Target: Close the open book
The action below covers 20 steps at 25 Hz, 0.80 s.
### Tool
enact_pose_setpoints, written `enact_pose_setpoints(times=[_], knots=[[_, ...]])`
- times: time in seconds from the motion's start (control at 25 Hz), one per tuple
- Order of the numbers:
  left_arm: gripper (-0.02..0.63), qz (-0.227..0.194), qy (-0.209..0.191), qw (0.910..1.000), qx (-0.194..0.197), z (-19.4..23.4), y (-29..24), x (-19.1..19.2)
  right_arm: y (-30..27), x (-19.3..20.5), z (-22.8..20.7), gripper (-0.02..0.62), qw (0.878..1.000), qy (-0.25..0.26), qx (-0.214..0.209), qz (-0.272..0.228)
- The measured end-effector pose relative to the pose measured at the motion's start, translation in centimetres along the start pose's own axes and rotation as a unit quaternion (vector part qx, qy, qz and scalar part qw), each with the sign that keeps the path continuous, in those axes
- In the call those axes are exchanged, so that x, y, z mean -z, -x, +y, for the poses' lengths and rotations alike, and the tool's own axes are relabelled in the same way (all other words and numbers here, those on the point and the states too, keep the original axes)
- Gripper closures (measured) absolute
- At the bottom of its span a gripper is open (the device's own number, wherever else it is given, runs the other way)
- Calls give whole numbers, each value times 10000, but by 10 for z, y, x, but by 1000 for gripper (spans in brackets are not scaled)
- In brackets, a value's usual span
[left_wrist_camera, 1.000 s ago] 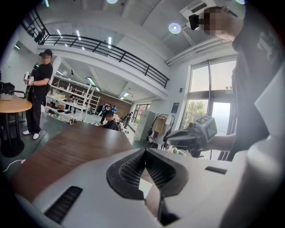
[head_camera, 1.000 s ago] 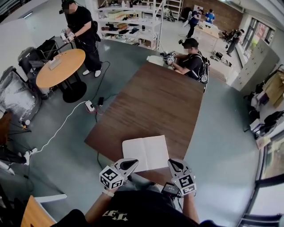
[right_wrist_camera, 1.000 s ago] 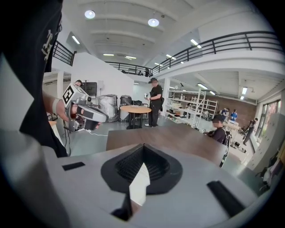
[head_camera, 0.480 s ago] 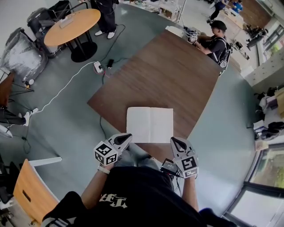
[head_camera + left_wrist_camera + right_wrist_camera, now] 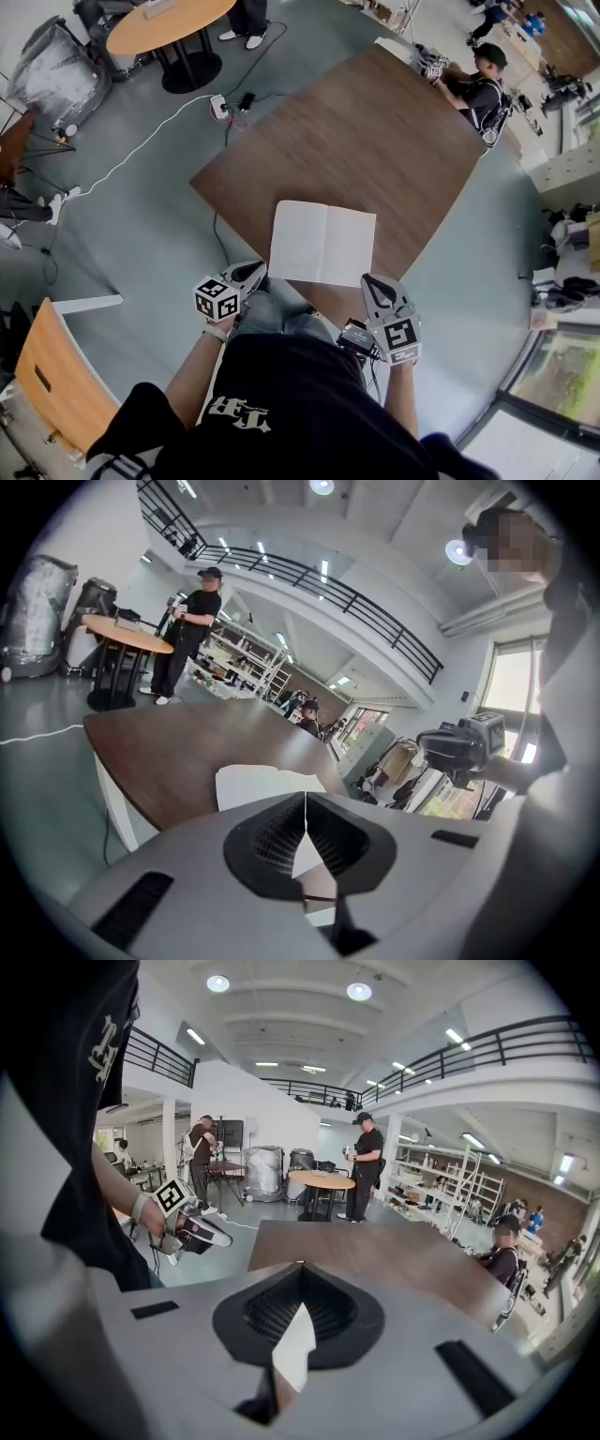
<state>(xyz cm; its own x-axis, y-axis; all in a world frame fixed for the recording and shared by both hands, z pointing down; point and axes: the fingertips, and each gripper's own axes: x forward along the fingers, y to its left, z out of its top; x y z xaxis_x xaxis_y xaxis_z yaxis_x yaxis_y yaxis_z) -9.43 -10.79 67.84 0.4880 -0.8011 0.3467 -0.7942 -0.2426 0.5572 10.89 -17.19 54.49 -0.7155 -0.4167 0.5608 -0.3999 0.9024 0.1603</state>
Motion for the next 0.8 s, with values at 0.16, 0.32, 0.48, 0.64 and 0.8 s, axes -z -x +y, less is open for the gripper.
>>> enact_pose_setpoints(times=[0.16, 0.32, 0.48, 0.64, 0.8], knots=[[598, 186, 274, 9995, -1, 20, -6, 22, -4, -1, 1, 607, 10000, 71, -29, 51], [598, 483, 476, 9977, 71, 33, -19, 48, -6, 1, 2, 607, 9998, 110, -67, 139], [598, 673, 799, 9945, 93, 46, -32, 68, -10, 1, 3, 607, 9996, 169, -87, 197], [597, 972, 955, 9907, -40, 59, -42, 90, -13, 2, 4, 607, 9993, 198, -87, 292], [580, 1282, 1046, 9859, -238, 72, -43, 112, -14, 4, 7, 607, 9991, 190, -84, 360]])
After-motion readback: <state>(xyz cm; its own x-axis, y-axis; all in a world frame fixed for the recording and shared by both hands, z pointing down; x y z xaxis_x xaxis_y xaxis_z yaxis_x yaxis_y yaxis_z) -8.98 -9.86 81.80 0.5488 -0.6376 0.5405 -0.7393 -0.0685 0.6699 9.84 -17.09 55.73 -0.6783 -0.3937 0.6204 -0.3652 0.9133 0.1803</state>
